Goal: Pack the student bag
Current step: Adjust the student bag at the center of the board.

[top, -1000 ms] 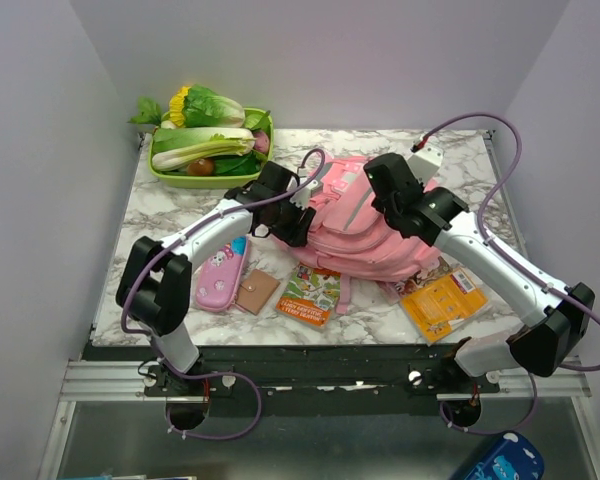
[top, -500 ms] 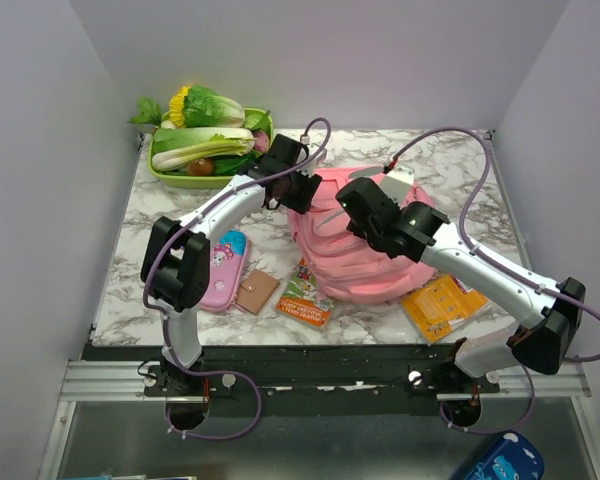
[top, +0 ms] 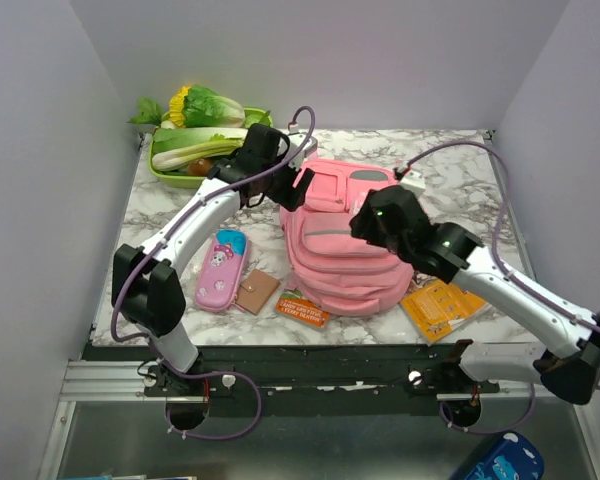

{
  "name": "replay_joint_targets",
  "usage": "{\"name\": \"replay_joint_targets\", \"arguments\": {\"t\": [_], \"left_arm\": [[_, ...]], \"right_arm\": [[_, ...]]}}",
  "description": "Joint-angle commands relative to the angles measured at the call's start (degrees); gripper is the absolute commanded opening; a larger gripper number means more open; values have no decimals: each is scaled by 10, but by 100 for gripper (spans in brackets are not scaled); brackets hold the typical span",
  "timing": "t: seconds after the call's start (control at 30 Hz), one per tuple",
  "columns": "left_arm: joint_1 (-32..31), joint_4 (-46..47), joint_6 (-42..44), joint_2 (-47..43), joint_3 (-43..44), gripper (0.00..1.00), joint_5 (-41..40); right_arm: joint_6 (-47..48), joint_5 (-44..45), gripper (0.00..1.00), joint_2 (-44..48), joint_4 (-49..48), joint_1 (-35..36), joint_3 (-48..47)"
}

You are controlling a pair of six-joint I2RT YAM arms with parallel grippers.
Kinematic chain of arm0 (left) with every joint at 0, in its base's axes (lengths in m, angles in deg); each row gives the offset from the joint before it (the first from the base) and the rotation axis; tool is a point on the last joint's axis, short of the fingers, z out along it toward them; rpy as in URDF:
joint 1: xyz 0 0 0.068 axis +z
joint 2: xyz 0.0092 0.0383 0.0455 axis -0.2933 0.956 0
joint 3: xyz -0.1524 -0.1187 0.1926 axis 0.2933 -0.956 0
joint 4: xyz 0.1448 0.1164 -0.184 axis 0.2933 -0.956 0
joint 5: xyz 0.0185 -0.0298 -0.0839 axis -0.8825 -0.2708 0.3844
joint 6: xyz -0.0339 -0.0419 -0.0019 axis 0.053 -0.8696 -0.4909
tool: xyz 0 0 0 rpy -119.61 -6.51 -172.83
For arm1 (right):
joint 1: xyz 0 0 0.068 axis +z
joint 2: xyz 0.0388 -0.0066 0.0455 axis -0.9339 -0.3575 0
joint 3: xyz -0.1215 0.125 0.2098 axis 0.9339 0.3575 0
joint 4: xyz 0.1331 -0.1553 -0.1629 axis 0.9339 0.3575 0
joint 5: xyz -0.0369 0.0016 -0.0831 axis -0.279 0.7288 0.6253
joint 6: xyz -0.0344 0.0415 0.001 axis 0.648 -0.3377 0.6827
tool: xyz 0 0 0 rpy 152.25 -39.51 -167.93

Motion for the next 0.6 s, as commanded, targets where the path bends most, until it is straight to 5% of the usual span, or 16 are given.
{"name": "replay_joint_targets", "arguments": {"t": [0.0,0.2,0.57], "left_arm": [[-40,-56,42,-41,17,81,95],[-152,-59,108,-44,-20,89,93],[-246,-1,190,-36,-64,99,7]], "right_arm": [[105,-80,59,86,-71,-120,57],[180,-152,58,107,-73,-269,88],[219,-247,62,106,-100,-347,124]]}}
